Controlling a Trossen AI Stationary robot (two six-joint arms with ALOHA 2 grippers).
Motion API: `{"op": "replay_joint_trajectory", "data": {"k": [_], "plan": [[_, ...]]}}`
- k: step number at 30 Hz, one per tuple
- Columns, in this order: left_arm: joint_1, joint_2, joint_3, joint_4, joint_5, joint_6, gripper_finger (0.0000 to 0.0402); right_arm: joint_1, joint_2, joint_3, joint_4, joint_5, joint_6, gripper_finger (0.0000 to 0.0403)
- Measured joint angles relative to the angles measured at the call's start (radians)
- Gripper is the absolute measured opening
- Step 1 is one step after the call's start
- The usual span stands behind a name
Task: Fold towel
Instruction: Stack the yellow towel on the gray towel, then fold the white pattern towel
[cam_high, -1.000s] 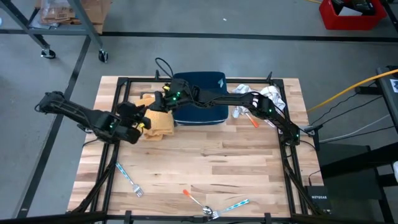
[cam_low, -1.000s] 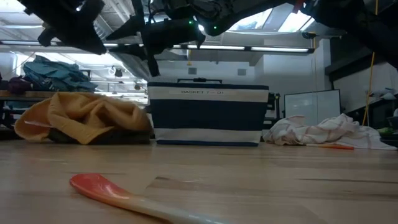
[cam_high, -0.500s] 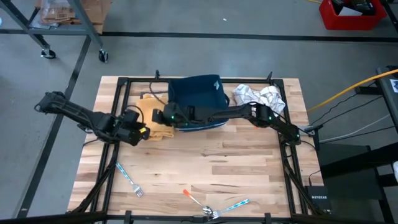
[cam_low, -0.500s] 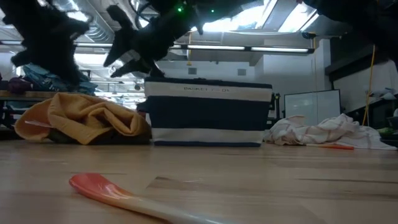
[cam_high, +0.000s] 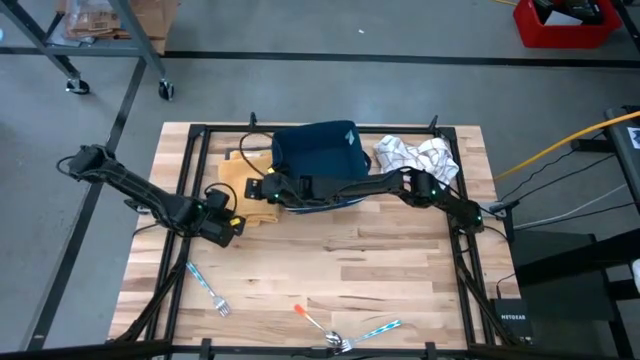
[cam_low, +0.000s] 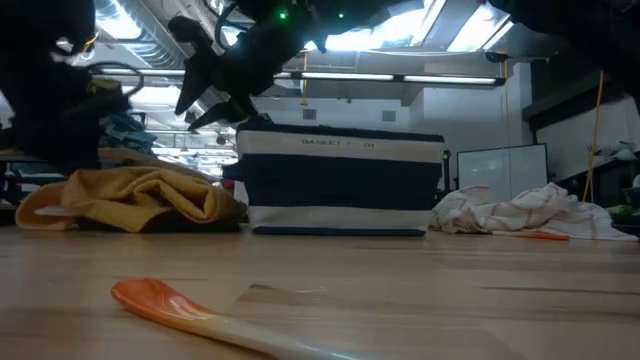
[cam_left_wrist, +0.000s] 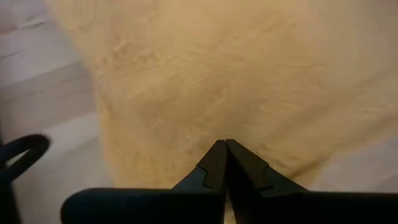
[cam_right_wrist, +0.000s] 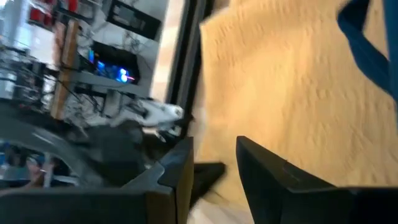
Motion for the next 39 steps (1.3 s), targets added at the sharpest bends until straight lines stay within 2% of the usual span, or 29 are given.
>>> {"op": "replay_joint_trajectory", "data": {"k": [7,11,18,22,28,33,36,39], "plan": [[-0.011,0.076,-0.081,0.003,0.001,-0.066,0.0001,-0.050,0.000,0.029,0.039,-0.055,-0.002,0.0124],[-0.011,0.102,-0.120,0.063,-0.015,-0.084,0.0001,-0.076,0.000,0.067,0.035,-0.103,-0.034,0.0124],[-0.011,0.054,-0.076,0.065,-0.118,-0.127,0.0001,-0.089,0.000,0.199,0.019,-0.139,-0.184,0.0124],[-0.011,-0.008,-0.007,0.066,-0.165,-0.018,0.0001,-0.084,-0.004,0.298,-0.066,-0.141,-0.283,0.0124],[-0.012,-0.099,0.082,0.079,-0.169,0.257,0.0001,-0.072,-0.099,0.269,-0.114,-0.186,-0.353,0.0124],[-0.013,-0.156,0.111,0.199,-0.165,0.451,0.0003,-0.071,-0.205,0.269,-0.288,-0.216,-0.379,0.0124],[-0.013,-0.168,0.112,0.298,-0.165,0.546,0.0003,-0.072,-0.280,0.269,-0.450,-0.155,-0.414,0.0124],[-0.013,-0.165,0.112,0.348,-0.162,0.599,0.0003,-0.072,-0.363,0.269,-0.666,-0.024,-0.420,0.0124]]}}
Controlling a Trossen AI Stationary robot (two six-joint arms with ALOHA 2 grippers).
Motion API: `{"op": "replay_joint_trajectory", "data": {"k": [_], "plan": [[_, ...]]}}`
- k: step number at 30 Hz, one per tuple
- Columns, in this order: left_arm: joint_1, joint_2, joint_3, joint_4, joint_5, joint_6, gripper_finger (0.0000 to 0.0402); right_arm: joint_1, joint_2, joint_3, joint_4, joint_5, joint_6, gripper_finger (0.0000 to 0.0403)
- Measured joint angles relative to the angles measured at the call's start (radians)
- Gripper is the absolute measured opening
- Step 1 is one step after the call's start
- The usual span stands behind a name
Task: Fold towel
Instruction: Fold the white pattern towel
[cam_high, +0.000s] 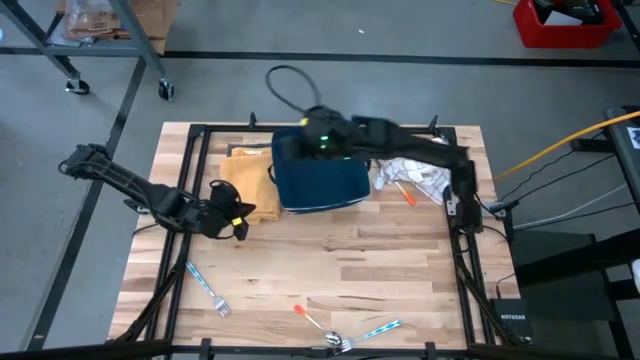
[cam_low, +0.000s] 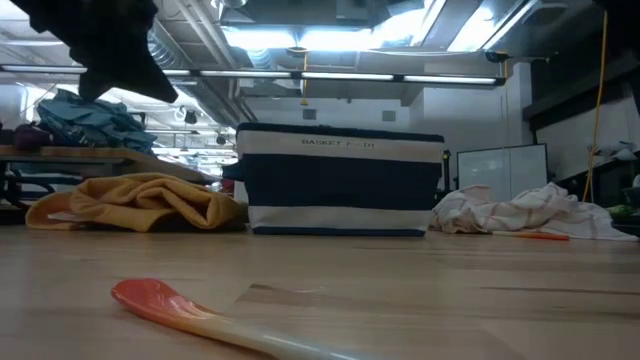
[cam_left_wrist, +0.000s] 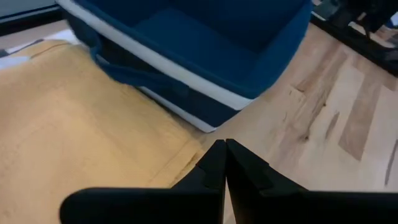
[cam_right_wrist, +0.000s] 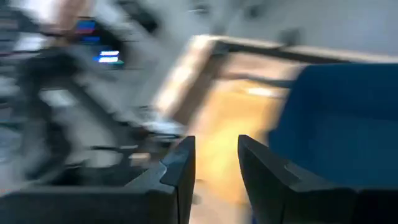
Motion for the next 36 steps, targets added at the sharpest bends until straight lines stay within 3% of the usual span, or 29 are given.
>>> {"op": "replay_joint_trajectory", "data": {"k": [4,9,19,23,31,36], "plan": [[-0.002,0.002,0.000,0.006,0.000,0.019,0.0003,-0.001,-0.089,0.000,-0.321,0.127,0.007,0.0124],[-0.002,0.002,0.000,0.007,0.000,0.019,0.0003,-0.003,-0.140,0.000,-0.658,0.157,0.102,0.0124],[-0.004,0.007,0.000,0.006,0.011,0.019,0.0004,-0.081,-0.174,-0.151,-0.662,0.147,0.031,0.0124],[-0.004,0.007,0.000,0.006,0.017,0.033,0.0004,-0.163,-0.178,-0.254,-0.659,0.129,0.025,0.0124],[-0.005,0.008,0.000,0.006,0.026,0.048,0.0004,-0.360,-0.177,-0.487,-0.659,-0.015,-0.103,0.0124],[-0.005,0.008,0.000,0.005,0.026,0.080,0.0004,-0.461,-0.177,-0.639,-0.659,-0.029,-0.184,0.0124]]}}
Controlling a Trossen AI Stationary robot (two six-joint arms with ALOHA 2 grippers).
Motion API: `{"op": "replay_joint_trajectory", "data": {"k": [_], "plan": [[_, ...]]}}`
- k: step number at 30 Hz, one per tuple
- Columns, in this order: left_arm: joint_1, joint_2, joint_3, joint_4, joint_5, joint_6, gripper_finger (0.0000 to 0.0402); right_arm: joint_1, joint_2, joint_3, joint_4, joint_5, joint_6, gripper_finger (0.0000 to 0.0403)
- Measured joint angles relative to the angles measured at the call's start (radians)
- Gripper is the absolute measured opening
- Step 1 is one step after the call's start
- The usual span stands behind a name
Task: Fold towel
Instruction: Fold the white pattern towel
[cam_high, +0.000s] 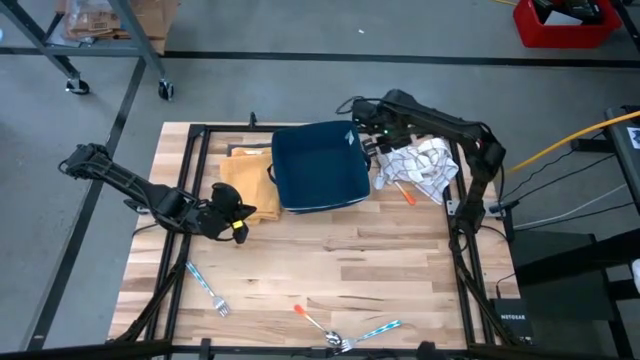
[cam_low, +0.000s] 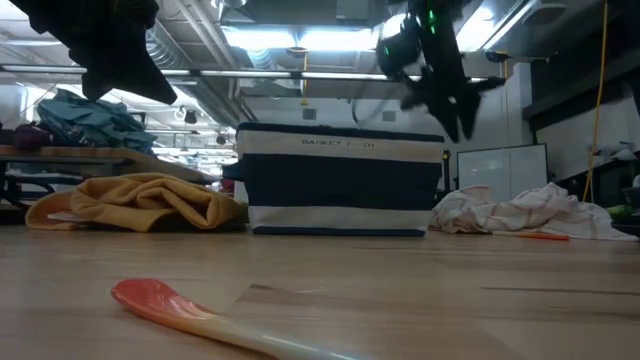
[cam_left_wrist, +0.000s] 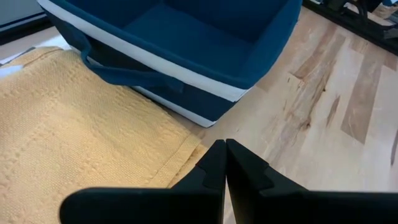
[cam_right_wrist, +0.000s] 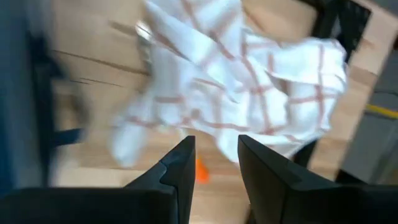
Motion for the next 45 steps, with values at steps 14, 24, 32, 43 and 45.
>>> {"op": "replay_joint_trajectory", "data": {"k": [14,24,32,43,45], "plan": [[0.000,0.000,0.000,0.000,0.000,-0.009,0.0004,-0.117,0.000,-0.361,0.268,-0.043,-0.131,0.0124],[0.000,0.000,0.000,0.000,-0.001,-0.009,0.0004,-0.116,0.000,-0.375,0.315,0.103,-0.179,0.0124],[0.000,0.000,0.000,0.000,-0.002,-0.016,0.0004,-0.116,0.000,-0.375,0.262,0.110,-0.179,0.0124],[0.000,0.000,0.000,0.000,-0.003,-0.017,0.0004,-0.116,0.000,-0.375,0.439,0.093,-0.222,0.0124],[0.000,0.000,0.000,0.000,-0.003,-0.020,0.0004,-0.116,0.000,-0.376,0.486,0.089,-0.226,0.0124]]}}
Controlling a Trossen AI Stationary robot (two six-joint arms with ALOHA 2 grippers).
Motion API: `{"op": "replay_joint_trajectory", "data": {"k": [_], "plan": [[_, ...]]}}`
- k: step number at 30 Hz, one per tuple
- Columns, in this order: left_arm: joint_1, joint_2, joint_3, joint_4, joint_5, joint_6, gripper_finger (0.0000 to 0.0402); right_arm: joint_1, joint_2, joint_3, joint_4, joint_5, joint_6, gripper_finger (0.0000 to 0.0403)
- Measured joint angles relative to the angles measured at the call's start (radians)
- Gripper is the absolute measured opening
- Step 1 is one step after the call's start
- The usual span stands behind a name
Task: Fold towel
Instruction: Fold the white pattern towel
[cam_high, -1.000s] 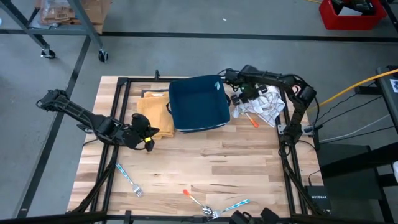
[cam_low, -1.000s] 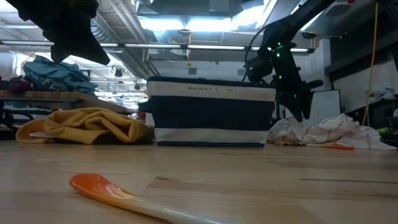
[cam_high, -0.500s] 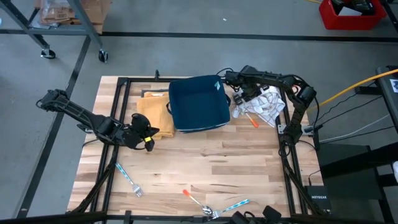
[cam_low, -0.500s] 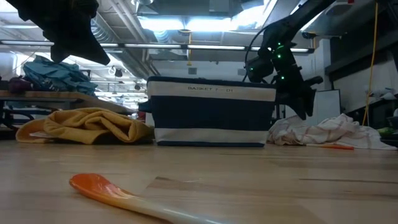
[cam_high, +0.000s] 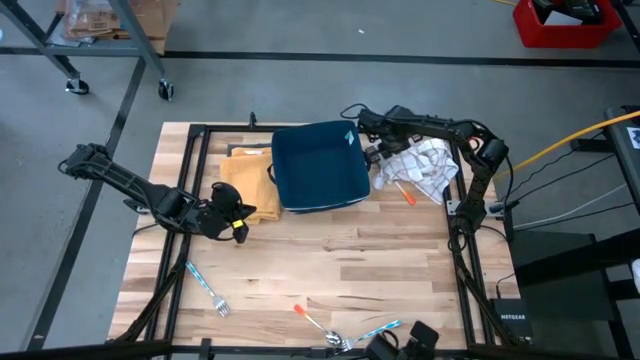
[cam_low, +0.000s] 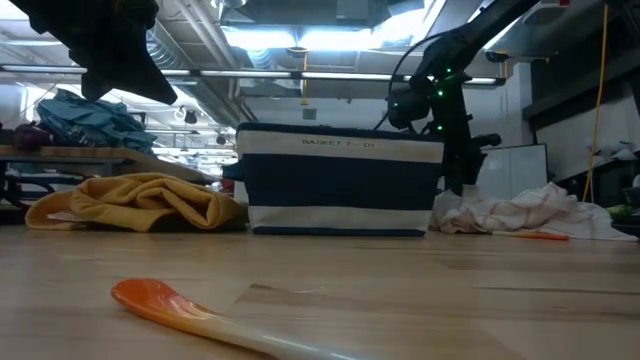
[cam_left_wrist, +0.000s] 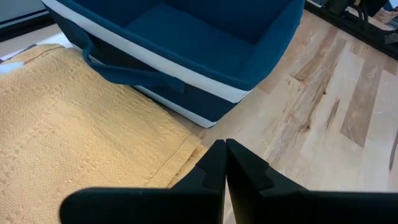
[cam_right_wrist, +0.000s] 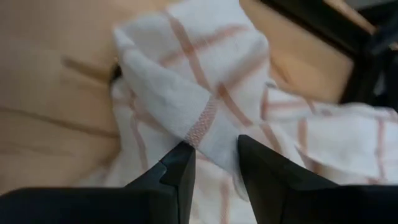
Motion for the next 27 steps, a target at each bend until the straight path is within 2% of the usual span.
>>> {"op": "replay_joint_trajectory", "data": {"k": [4,6,11,12,19,27], "plan": [[0.000,0.000,0.000,0.000,0.000,0.000,0.0004,0.000,0.000,-0.001,0.056,-0.005,-0.009,0.0121],[0.000,0.000,0.000,0.000,0.000,0.000,0.0004,0.000,0.000,-0.002,0.055,-0.009,-0.007,0.0108],[0.000,0.000,0.000,0.000,0.000,0.003,0.0004,0.000,0.000,-0.002,0.004,-0.011,-0.006,0.0018],[0.000,0.000,0.000,0.000,0.000,0.003,0.0004,0.002,0.000,-0.002,-0.009,-0.014,-0.005,0.0011],[0.000,0.000,0.000,0.000,0.000,0.013,0.0004,0.006,0.000,0.017,-0.145,-0.020,0.112,0.0006],[0.000,0.000,0.000,-0.001,0.000,0.050,0.0004,0.064,0.001,0.176,-0.345,-0.019,0.170,0.0005]]}}
